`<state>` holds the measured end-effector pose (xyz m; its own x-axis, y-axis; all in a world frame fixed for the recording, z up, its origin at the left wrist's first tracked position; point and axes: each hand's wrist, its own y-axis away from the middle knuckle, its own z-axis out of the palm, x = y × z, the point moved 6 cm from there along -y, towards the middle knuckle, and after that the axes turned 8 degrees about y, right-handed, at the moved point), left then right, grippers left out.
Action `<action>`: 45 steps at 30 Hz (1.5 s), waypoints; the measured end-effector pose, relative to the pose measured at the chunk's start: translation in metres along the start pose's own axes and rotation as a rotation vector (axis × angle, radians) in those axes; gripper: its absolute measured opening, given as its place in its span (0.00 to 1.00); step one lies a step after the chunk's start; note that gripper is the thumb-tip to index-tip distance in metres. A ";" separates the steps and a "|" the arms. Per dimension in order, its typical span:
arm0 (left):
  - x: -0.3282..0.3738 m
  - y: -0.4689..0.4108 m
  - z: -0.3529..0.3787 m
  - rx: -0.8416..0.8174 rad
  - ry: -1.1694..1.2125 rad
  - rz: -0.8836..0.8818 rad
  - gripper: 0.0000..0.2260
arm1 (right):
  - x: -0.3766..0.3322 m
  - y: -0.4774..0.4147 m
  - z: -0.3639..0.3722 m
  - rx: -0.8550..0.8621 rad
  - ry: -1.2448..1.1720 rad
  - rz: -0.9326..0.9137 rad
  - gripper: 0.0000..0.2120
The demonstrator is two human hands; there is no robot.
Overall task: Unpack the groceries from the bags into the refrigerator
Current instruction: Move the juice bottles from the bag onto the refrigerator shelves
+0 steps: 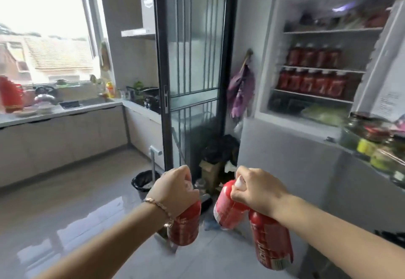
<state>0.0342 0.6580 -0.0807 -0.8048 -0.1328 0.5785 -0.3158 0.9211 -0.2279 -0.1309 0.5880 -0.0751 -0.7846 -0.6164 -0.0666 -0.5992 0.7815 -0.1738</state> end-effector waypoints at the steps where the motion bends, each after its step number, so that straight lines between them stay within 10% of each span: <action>1: 0.008 -0.026 0.008 -0.016 -0.003 0.048 0.07 | 0.017 -0.017 0.000 0.004 0.003 0.035 0.12; 15: 0.167 -0.390 0.100 -0.148 0.320 0.418 0.10 | 0.253 -0.226 -0.079 0.167 0.131 0.522 0.12; 32: 0.396 -0.700 0.157 0.102 0.642 0.715 0.09 | 0.521 -0.439 -0.226 0.653 0.197 0.675 0.14; 45: 0.506 -0.827 0.226 0.164 0.205 0.976 0.16 | 0.675 -0.524 -0.256 0.512 0.279 0.976 0.18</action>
<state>-0.2258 -0.2535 0.2234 -0.6509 0.7319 0.2019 0.3571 0.5298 -0.7693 -0.3874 -0.2131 0.2221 -0.9270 0.3269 -0.1840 0.3726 0.7453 -0.5530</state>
